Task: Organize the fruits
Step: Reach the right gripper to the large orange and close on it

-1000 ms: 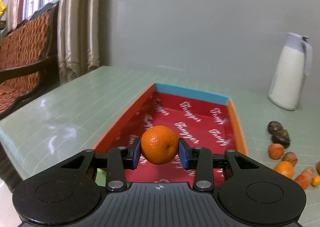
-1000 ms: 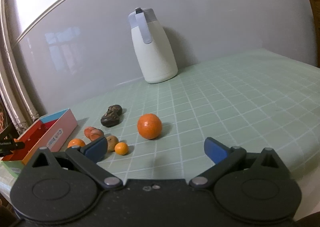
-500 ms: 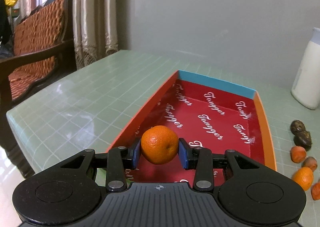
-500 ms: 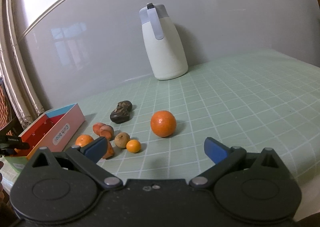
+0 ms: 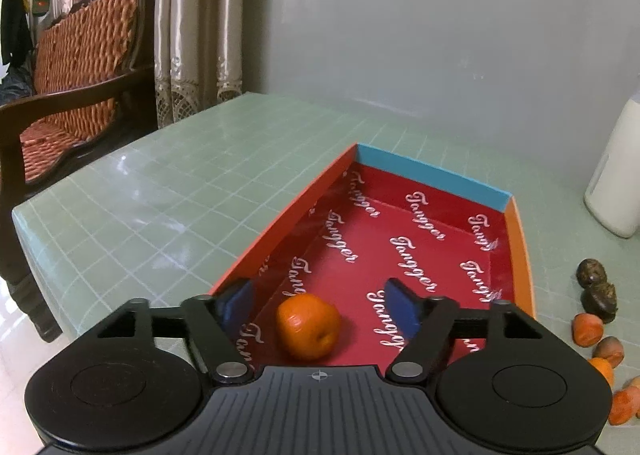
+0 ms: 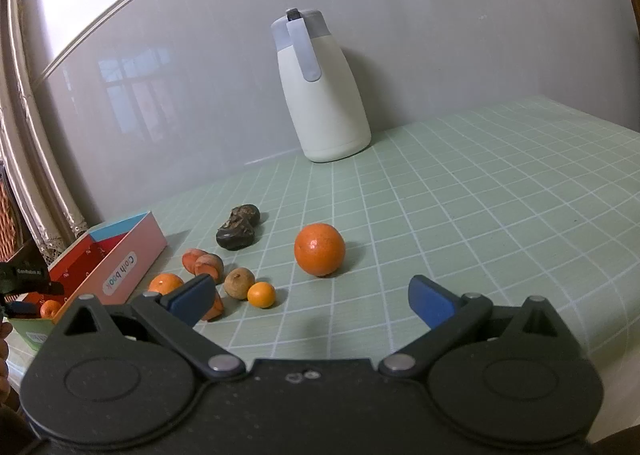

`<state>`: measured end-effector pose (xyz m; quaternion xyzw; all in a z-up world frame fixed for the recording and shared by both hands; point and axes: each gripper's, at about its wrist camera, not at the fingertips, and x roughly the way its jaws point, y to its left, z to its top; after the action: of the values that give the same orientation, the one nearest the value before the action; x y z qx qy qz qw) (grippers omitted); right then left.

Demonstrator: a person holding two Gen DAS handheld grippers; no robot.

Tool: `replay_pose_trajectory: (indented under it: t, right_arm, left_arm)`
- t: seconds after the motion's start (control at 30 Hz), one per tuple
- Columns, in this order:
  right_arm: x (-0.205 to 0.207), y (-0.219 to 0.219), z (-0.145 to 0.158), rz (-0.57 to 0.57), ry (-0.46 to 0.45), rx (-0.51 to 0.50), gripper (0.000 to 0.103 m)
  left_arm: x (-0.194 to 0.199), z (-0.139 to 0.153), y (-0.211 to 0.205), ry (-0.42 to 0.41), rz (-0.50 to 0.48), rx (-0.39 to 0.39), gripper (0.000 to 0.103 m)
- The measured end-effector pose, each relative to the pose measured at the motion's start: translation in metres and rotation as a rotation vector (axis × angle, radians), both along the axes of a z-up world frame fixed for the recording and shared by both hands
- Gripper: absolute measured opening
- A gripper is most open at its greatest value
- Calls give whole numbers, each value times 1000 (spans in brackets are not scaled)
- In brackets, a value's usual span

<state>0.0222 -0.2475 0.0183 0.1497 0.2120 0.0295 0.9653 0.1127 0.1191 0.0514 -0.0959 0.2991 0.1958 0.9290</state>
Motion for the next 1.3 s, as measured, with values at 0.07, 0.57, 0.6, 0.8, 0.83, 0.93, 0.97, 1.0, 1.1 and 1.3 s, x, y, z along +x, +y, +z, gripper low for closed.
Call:
replay_pose_trajectory:
  t: [0.07,0.57,0.6,0.8,0.83,0.93,0.97,1.0,1.1,1.3]
  right_arm:
    - [0,0,0,0,0,0,103]
    - [4,0,2,-6,3,-22,103]
    - [4,0,3,-6,3,-26,103]
    - [8,4,5,7,10,-57,103]
    - [8,5,5,8,10,-62,103]
    - [9,6,6,9,11,-77,103]
    - [9,6,6,8,12,-81,103]
    - [10,6,6,6,12,-85,103]
    - [11,6,6,5,21,-94,103]
    - [17,5,7,15,36,-107,103]
  left_arm:
    - [-3,2,-4,-16,-3,8,80]
    - [-48,18,-21,-132,-88,91,102]
    - [-51,18,-24,-136,-94,100,103]
    - [-67,18,-45,-143,-160,147,103]
    - [-69,18,-50,-148,-175,159,103]
    - [-75,17,-66,-156,-227,180,103]
    - [-76,17,-71,-158,-245,181,103]
    - [-77,17,-77,-160,-267,185,103]
    - [-81,15,-98,-164,-325,209,103]
    - [-82,9,-120,-142,-373,191,103]
